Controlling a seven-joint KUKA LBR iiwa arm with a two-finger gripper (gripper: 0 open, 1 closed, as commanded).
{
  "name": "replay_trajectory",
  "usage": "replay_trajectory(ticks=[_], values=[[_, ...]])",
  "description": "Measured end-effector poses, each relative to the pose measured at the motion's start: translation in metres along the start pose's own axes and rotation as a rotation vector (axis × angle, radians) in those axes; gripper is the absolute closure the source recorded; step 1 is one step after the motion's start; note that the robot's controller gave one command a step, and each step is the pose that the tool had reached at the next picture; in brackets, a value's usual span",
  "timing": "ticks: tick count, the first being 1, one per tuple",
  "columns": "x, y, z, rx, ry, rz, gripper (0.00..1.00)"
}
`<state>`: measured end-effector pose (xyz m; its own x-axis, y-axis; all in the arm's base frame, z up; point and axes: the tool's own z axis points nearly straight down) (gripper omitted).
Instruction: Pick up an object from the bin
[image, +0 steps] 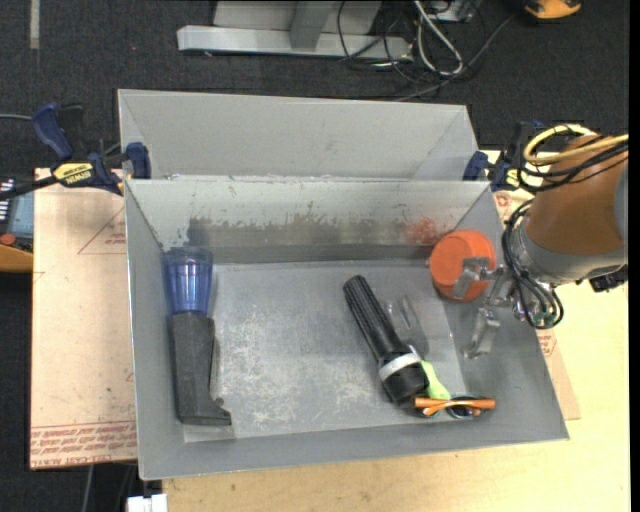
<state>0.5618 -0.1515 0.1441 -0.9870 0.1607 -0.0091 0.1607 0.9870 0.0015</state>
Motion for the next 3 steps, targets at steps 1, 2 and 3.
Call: replay_trajectory(ticks=[1, 2, 3], values=[[0.057, 0.034, 0.026, -0.010, 0.008, -0.700, 0.00], [0.069, 0.026, 0.062, -0.003, -0.005, -0.406, 0.00], [0.085, 0.042, 0.070, -0.010, -0.001, -1.028, 1.00]])
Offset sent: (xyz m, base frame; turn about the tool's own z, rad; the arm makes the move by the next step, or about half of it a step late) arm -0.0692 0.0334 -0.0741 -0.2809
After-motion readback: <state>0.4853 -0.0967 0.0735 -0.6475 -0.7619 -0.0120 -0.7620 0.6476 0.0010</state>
